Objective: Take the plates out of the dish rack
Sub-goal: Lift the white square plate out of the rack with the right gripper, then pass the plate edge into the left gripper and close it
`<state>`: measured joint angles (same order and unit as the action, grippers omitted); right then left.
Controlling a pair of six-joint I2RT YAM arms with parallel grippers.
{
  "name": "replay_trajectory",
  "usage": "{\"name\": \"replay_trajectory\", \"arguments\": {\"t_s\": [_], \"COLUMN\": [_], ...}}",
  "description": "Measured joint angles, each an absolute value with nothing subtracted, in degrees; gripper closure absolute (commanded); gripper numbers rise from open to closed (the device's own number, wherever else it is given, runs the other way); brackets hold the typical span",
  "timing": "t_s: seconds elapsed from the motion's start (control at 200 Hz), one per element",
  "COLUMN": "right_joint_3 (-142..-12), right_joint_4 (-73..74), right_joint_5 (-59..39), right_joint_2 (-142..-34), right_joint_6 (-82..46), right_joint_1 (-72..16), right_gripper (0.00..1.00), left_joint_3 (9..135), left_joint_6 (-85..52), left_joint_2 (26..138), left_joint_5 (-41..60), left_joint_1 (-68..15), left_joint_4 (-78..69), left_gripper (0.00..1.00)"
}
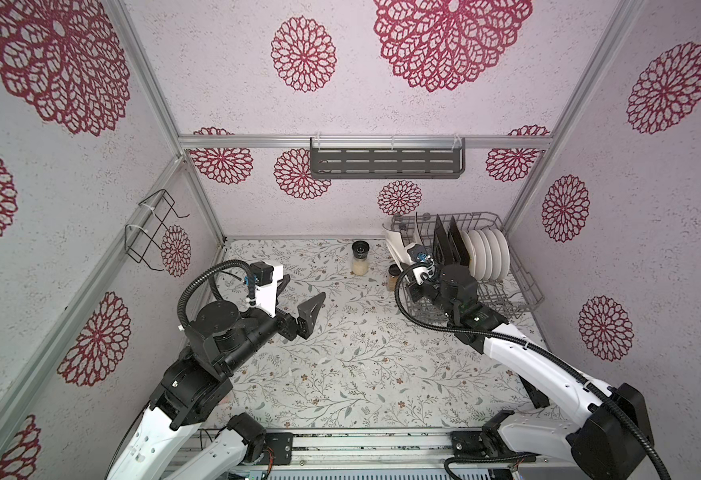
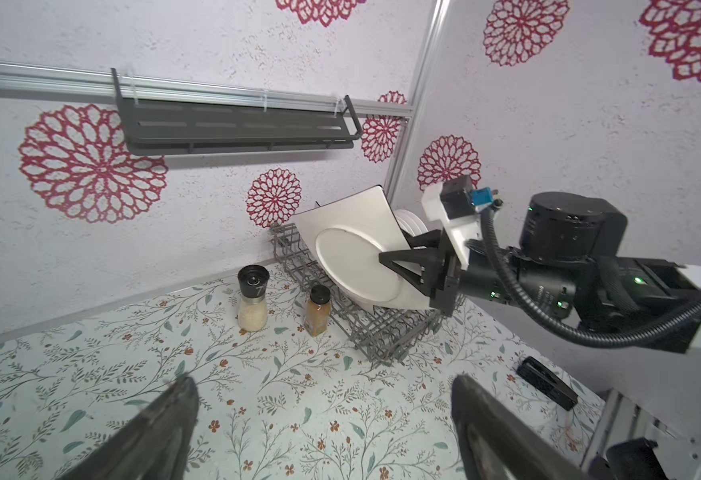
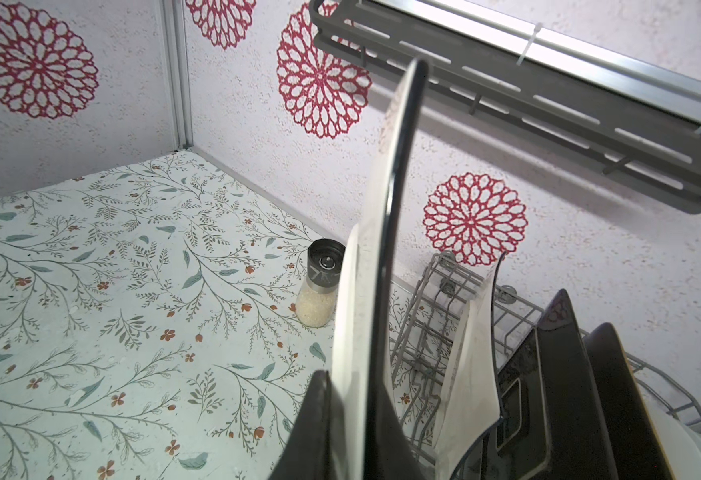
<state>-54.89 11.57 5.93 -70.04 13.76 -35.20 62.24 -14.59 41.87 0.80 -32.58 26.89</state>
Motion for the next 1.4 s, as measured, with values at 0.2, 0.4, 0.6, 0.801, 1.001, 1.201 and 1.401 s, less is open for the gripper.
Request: {"name": "replay_trajectory", "arguments": {"t_s": [0.2, 0.4, 0.6, 0.801, 1.001, 1.201, 1.401], "right_joint_3": [-57.47, -58.15, -58.15, -56.53, -54.43, -54.37, -54.37], "right_joint_4": [8.58, 6.87, 6.22, 12.84, 17.89, 21.71, 25.87], "right_joint_5": [7.33, 9.80, 16.16, 21.23, 24.01, 27.77, 30.72], "right_joint_2": [-70.02, -70.00, -70.11, -72.25, -74.83, -78.35, -82.76], "right_joint_6": [17.69, 24.29, 35.86, 48.23, 56.31, 62.37, 67.83], "right_joint_1": [-39.75, -46.68, -55.90, -62.83, -64.97, -66.48, -68.36], "right_gripper": [1.00, 1.00, 1.00, 1.00, 1.00, 1.00, 1.00], "left_joint_3": [67.81, 67.09, 65.65, 64.05, 61.10, 57.17, 54.24], "left_joint_6": [-25.67, -36.91, -43.18, -48.66, -52.49, -54.39, -57.06], "left_joint_2": [49.06, 56.12, 62.15, 65.69, 67.59, 67.55, 68.64], "left_joint_5": [9.19, 24.67, 34.52, 41.95, 46.50, 48.31, 49.12], "left_joint_1": [-18.63, -4.89, -2.31, -2.31, -2.57, -4.34, -6.31], "left_joint_4": [29.12, 27.42, 25.47, 22.31, 20.03, 18.00, 14.81], "left_gripper": [0.03, 0.03, 0.03, 0.02, 0.00, 0.05, 0.12]}}
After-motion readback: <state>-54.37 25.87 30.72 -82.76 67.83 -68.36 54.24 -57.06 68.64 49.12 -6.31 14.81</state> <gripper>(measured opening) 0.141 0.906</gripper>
